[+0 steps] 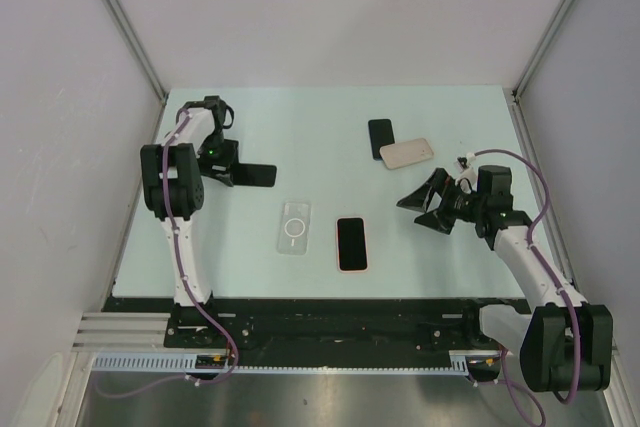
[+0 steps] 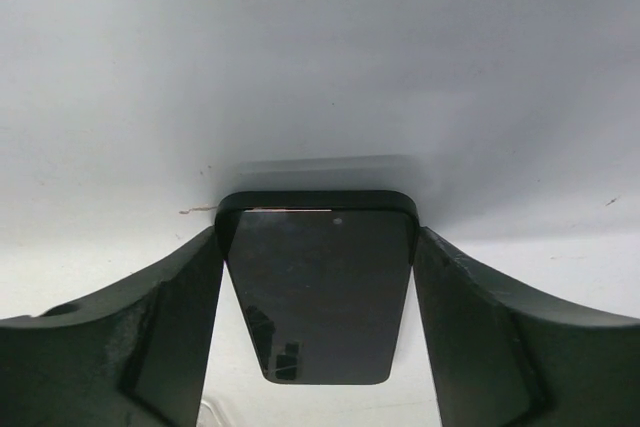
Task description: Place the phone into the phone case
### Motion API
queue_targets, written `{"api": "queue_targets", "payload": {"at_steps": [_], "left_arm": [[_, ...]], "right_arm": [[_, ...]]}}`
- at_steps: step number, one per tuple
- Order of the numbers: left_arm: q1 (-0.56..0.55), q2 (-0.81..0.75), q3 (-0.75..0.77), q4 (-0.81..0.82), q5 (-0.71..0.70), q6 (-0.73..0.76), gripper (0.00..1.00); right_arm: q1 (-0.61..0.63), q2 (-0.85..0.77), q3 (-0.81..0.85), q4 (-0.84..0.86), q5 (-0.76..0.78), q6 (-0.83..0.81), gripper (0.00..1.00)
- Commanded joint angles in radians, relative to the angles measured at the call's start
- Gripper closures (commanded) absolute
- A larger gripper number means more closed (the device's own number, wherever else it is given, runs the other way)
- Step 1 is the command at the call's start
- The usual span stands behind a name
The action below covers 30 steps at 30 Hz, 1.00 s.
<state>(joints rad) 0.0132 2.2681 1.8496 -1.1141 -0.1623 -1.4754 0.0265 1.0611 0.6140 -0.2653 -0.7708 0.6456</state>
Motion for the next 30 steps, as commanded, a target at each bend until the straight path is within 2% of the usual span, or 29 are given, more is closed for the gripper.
{"api": "queue_targets", "payload": {"at_steps": [1,3,8,14,17,19,23,27,30], "left_arm": [[-0.004,-0.039,0.003,-0.047,-0.054,0.051,0.32],[-0.005,-0.062,0.002,-0.047,-0.069,0.095,0.38],[-0.005,-0.108,0.011,-0.047,-0.117,0.295,0.44],[-0.004,-0.229,-0.082,0.026,-0.112,0.550,0.55],[-0.047,-0.292,-0.131,0.046,-0.126,0.653,0.62],[-0.062,-0.330,-0.194,0.104,-0.103,0.752,0.66],[-0.085,-0.435,-0.331,0.244,0.059,0.917,0.73],[-0.097,-0.475,-0.417,0.302,0.144,1.017,0.89],[-0.114,-0.495,-0.450,0.327,0.155,1.072,0.99]], "right_arm": [[0.006,-0.042,0.040,-0.015,0.016,-0.027,0.00],[0.015,-0.061,0.039,-0.006,0.021,-0.018,0.00],[0.088,-0.069,0.041,0.040,0.045,0.028,0.00],[0.237,-0.064,0.043,0.066,0.145,0.089,0.01],[0.292,-0.044,0.043,0.093,0.201,0.104,0.00],[0.331,-0.023,0.043,0.126,0.208,0.138,0.01],[0.397,0.017,0.044,0.181,0.244,0.172,0.02],[0.452,0.088,0.052,0.299,0.268,0.170,0.02],[0.490,0.166,0.073,0.389,0.275,0.120,0.02]]}}
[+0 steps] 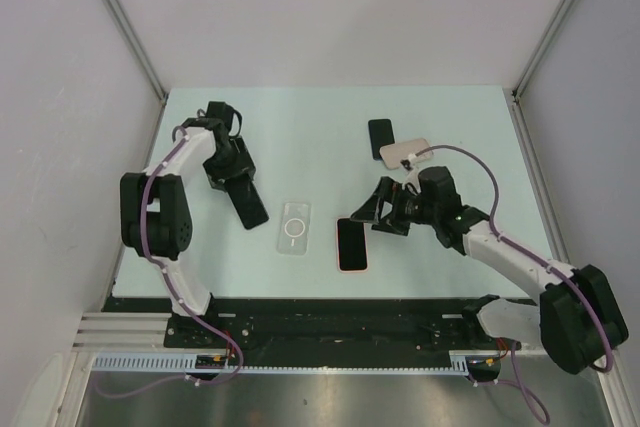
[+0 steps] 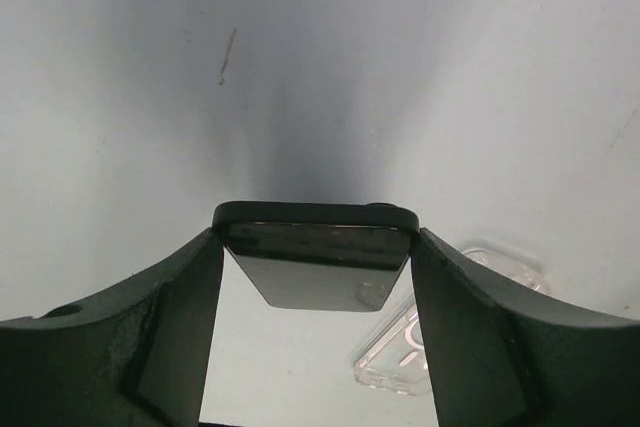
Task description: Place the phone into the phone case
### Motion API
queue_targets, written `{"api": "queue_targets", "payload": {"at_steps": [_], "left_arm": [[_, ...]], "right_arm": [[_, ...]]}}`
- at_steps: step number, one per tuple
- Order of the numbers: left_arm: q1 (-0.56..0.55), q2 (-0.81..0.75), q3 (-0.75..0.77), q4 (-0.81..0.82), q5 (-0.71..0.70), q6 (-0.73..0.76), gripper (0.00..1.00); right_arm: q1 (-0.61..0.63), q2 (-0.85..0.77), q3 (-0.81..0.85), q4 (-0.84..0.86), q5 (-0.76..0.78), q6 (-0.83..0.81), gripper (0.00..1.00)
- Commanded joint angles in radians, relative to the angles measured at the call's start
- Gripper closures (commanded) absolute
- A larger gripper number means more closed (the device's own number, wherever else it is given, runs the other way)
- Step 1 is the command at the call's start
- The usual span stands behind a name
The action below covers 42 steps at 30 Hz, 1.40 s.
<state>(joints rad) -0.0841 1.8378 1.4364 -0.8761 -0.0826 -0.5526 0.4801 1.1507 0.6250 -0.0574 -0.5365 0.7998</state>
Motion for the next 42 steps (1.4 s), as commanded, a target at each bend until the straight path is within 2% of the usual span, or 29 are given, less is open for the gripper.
{"api": "queue_targets", "payload": {"at_steps": [1,6,10,14,18,27,33,35,37,42], "left_arm": [[-0.020,-0.069,-0.044,0.094,0.105,0.167,1.00],[-0.042,-0.104,-0.100,0.137,0.181,0.201,1.00],[-0.045,-0.150,-0.148,0.160,0.265,0.221,1.00],[-0.046,-0.179,-0.195,0.172,0.319,0.233,1.00],[-0.048,-0.206,-0.240,0.195,0.374,0.243,1.00],[-0.048,-0.230,-0.269,0.224,0.435,0.238,1.00],[-0.049,-0.221,-0.295,0.236,0.452,0.237,1.00],[-0.049,-0.218,-0.301,0.242,0.468,0.234,1.00],[-0.049,-0.219,-0.306,0.249,0.478,0.232,1.00],[-0.049,-0.232,-0.317,0.267,0.509,0.221,0.92]], "right_arm": [[0.064,0.098,0.080,0.209,0.050,-0.072,0.02],[0.140,0.273,0.185,0.388,0.035,-0.140,0.04],[0.193,0.421,0.287,0.465,0.071,-0.143,0.12],[0.219,0.634,0.418,0.458,0.063,-0.094,0.21],[0.250,0.759,0.476,0.566,0.010,-0.007,0.25],[0.314,0.889,0.570,0.527,0.043,-0.050,0.27],[0.341,0.937,0.627,0.505,0.038,-0.056,0.37],[0.345,0.946,0.647,0.473,0.053,-0.060,0.44],[0.348,0.945,0.648,0.469,0.069,-0.067,0.54],[0.353,0.945,0.650,0.456,0.084,-0.073,0.71]]}}
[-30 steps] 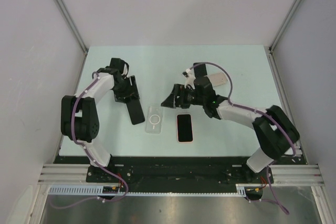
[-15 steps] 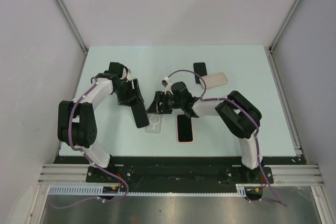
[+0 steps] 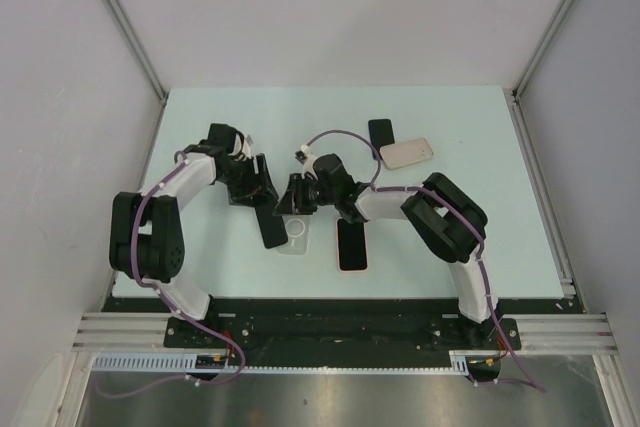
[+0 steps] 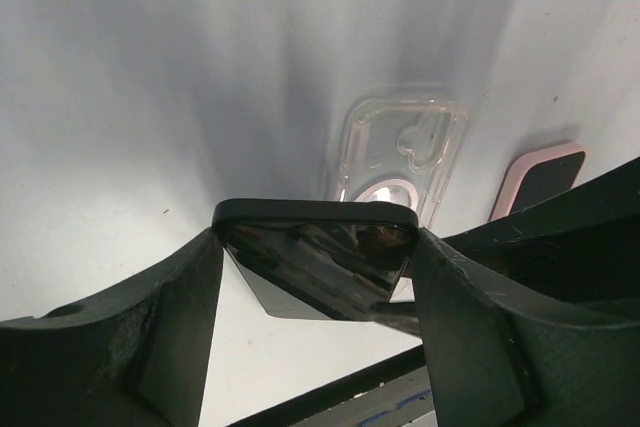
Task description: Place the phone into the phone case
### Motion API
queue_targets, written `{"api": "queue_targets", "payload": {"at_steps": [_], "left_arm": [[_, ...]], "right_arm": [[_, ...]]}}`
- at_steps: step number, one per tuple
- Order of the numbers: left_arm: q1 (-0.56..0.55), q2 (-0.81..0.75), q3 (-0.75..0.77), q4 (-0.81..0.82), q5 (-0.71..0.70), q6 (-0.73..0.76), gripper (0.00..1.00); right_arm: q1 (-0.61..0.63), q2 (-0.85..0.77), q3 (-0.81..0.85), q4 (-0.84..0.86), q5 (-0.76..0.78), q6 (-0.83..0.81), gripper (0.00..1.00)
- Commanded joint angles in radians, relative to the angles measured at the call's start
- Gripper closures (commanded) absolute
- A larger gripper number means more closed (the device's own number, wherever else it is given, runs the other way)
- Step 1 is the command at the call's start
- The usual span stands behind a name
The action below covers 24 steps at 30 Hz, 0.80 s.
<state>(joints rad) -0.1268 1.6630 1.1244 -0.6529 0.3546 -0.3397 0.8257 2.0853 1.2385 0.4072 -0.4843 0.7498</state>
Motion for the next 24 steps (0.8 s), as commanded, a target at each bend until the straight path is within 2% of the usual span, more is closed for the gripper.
{"api": "queue_targets", "payload": {"at_steps": [1,7,10,13,15,24], "left_arm": [[-0.007,-0.058,-0.005,0.045,0.076,0.005,0.90],[-0.007,-0.063,-0.014,0.056,0.115,-0.005,0.81],[-0.007,-0.088,-0.021,0.062,0.112,-0.007,0.53],[-0.005,-0.127,-0.023,0.059,0.084,-0.009,0.21],[-0.005,-0.157,-0.017,0.053,0.077,-0.012,0.17],[0.001,-0.236,0.014,0.029,0.058,-0.036,0.14]], "right_arm": [[0.007,0.010,0.036,-0.008,0.035,-0.024,0.73],[0.009,0.015,0.036,-0.010,0.032,-0.024,0.92],[0.012,0.006,0.036,-0.015,0.018,-0.023,1.00],[0.012,-0.022,0.036,-0.030,0.003,-0.009,1.00],[0.012,-0.045,0.036,-0.060,-0.010,-0.004,1.00],[-0.003,-0.131,0.035,-0.276,-0.010,-0.027,1.00]]}}
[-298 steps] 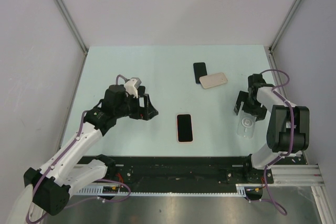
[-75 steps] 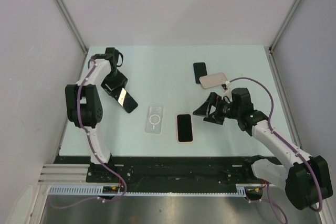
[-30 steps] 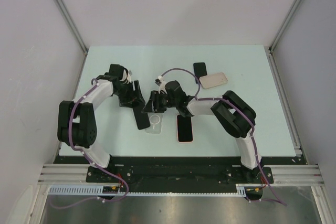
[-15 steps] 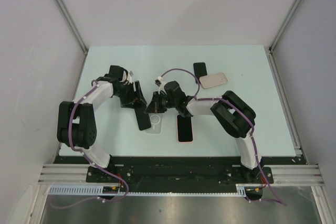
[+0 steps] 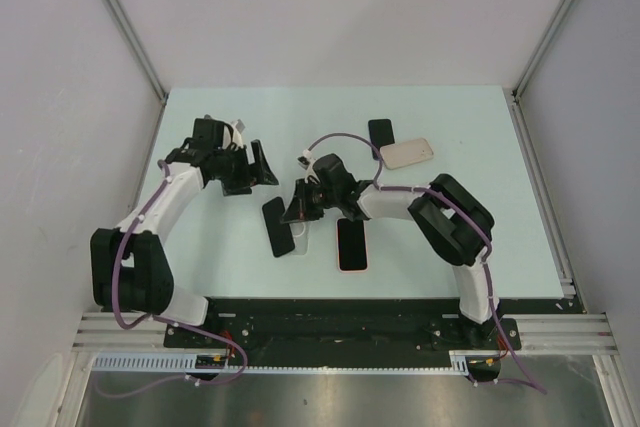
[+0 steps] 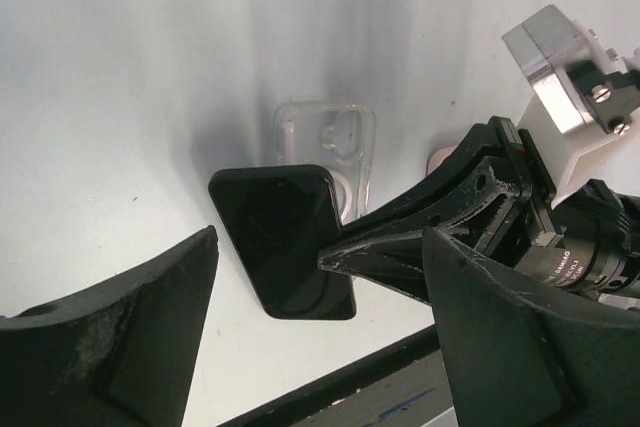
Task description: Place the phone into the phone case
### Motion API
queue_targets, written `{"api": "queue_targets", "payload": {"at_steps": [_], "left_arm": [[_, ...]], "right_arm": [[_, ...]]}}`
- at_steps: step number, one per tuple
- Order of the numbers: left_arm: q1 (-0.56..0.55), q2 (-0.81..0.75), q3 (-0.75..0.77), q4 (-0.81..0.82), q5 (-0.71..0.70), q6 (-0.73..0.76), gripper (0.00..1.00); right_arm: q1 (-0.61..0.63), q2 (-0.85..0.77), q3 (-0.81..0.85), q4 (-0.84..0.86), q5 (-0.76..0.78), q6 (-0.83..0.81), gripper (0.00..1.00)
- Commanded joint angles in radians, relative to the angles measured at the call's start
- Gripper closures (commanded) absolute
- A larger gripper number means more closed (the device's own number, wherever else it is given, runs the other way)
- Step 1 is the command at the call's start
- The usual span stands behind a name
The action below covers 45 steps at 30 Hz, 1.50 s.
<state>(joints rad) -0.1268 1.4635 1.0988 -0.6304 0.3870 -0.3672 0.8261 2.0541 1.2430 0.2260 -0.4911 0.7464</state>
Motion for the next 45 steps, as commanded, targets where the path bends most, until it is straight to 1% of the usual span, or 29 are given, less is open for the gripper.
{"api": "queue_targets", "payload": {"at_steps": [1,2,4,5,6,8,9,11,12,13,14,20,26,28,34,41,45], "left_arm": [[0.003,-0.035,0.035,0.009,0.027,-0.010,0.14],[0.003,-0.034,0.030,0.011,0.026,-0.013,0.14],[0.006,-0.016,0.018,0.009,0.010,-0.022,0.24],[0.007,-0.006,0.013,0.009,0.009,-0.024,0.32],[0.010,0.004,0.007,0.008,0.009,-0.027,0.48],[0.012,0.034,-0.014,0.023,0.032,-0.033,0.59],[0.012,0.040,-0.023,0.044,0.044,-0.036,0.70],[0.010,0.064,-0.039,0.063,0.062,-0.047,0.82],[0.010,0.073,-0.042,0.070,0.062,-0.052,0.99],[0.010,0.096,-0.050,0.074,0.061,-0.061,1.00],[0.010,0.106,-0.056,0.083,0.061,-0.064,1.00],[-0.010,0.187,-0.129,0.155,0.047,-0.128,1.00],[-0.065,0.248,-0.149,0.173,0.001,-0.165,1.00],[-0.086,0.244,-0.175,0.184,-0.026,-0.182,1.00],[-0.122,0.213,-0.264,0.248,-0.019,-0.228,1.00],[-0.146,0.187,-0.318,0.297,0.016,-0.265,1.00],[-0.165,0.176,-0.324,0.299,0.001,-0.268,1.00]], "right_arm": [[-0.008,-0.110,0.030,-0.111,-0.004,-0.022,1.00],[-0.012,-0.117,0.027,-0.123,-0.003,-0.022,1.00],[-0.016,-0.133,0.023,-0.152,0.014,-0.018,1.00],[-0.021,-0.150,0.016,-0.162,0.019,-0.015,1.00],[-0.024,-0.156,0.015,-0.174,0.020,-0.002,1.00],[-0.036,-0.167,0.013,-0.183,0.006,0.010,1.00],[-0.041,-0.172,0.012,-0.192,0.002,0.019,1.00],[-0.047,-0.179,0.010,-0.214,0.008,0.024,1.00],[-0.053,-0.181,0.007,-0.221,0.014,0.025,1.00],[-0.056,-0.180,0.007,-0.221,0.026,0.033,1.00],[-0.059,-0.181,0.007,-0.259,0.031,0.036,1.00],[-0.081,-0.150,0.006,-0.267,0.026,0.059,1.00],[-0.099,-0.112,0.004,-0.258,0.011,0.097,1.00],[-0.110,-0.100,0.004,-0.266,0.008,0.100,1.00],[-0.113,-0.086,0.000,-0.312,0.025,0.073,1.00],[-0.116,-0.072,-0.068,-0.252,0.028,0.084,1.00],[-0.117,-0.061,-0.093,-0.237,0.014,0.074,1.00]]}}
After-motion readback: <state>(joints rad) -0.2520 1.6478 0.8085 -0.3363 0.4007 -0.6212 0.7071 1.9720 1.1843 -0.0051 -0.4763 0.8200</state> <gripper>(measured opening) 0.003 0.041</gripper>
